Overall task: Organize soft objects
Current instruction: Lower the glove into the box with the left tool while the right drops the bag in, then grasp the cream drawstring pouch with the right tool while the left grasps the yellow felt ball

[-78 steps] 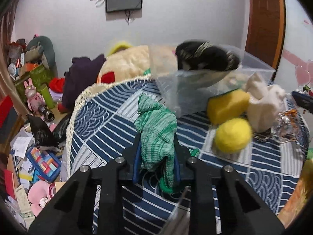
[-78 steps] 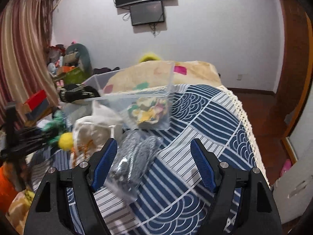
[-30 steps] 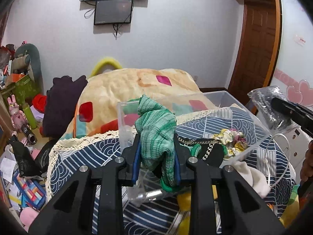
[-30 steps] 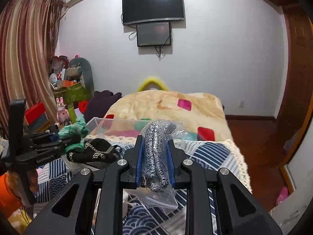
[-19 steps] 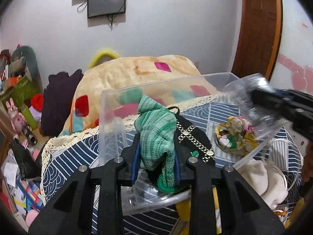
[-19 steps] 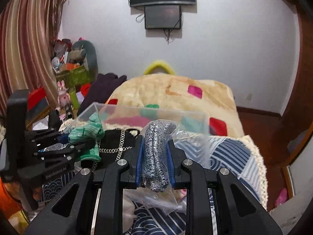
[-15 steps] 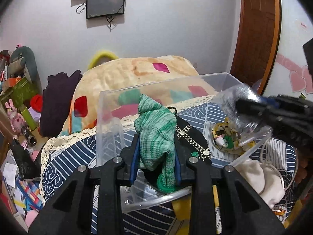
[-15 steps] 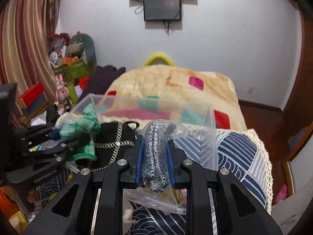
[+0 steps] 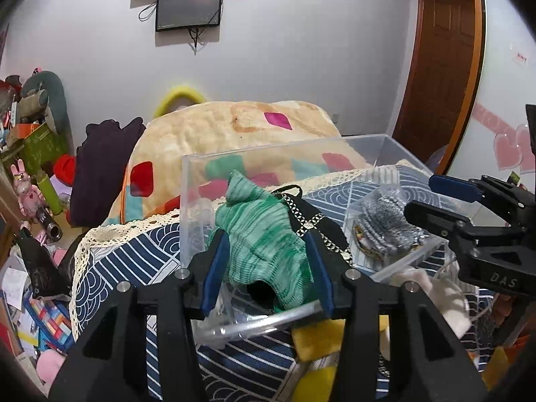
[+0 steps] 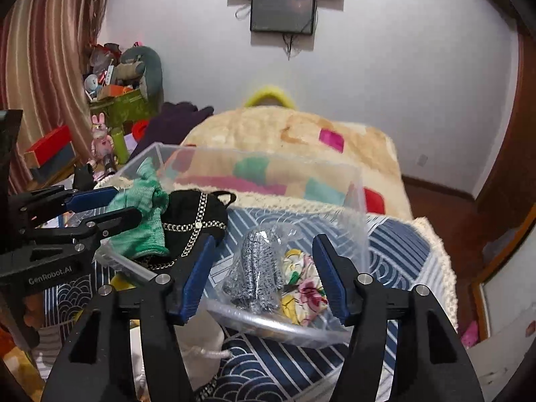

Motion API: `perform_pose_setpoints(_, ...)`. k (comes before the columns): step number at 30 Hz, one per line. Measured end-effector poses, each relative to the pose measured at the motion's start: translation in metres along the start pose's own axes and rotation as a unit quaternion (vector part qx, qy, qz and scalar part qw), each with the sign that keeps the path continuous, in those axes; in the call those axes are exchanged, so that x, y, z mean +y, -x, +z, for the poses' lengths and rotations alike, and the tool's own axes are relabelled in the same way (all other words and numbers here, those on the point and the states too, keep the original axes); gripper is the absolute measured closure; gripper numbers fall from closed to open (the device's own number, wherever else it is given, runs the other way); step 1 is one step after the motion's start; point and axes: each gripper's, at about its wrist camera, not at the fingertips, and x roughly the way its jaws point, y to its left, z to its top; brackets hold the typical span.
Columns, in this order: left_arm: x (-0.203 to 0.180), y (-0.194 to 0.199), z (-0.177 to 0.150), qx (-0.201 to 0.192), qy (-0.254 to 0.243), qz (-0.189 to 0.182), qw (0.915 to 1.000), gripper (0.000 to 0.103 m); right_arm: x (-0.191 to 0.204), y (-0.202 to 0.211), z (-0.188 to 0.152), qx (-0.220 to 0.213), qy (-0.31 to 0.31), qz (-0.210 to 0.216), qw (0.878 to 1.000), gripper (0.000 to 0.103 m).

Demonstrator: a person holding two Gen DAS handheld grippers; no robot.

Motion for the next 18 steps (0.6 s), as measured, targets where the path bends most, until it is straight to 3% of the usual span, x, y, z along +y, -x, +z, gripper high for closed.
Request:
perform_pose_setpoints(3, 0.001, 0.011, 0.002, -0.012, 0.003, 0.002, 0.9999, 0.046, 0.0, 0.012, 0.001, -0.014, 0.001, 0.001, 1.0, 0.041)
perform_pose_setpoints(5, 0.001, 0.02, 0.003, -0.022, 0.004, 0.004, 0.9997, 0.034, 0.0, 0.018, 0.002, -0.023, 0.002, 0.002, 1.0, 0.036)
perform_pose_setpoints(10, 0.001, 0.047, 0.005, -0.05, 0.004, 0.006, 0.9987, 0.027, 0.003, 0.036, 0.002, -0.047, 0.001, 0.011, 0.999, 0.035)
perform_pose_setpoints(14, 0.0, 0.066, 0.0, -0.067, 0.005, 0.014, 0.9976, 0.014, 0.005, 0.047, -0.003, -0.062, -0.004, 0.021, 0.998, 0.035)
perform_pose_setpoints(18, -0.005, 0.077, -0.014, -0.074, -0.016, 0.032, 0.9966, 0.012, 0.01, 0.055, -0.014, -0.068, -0.001, 0.032, 0.997, 0.035)
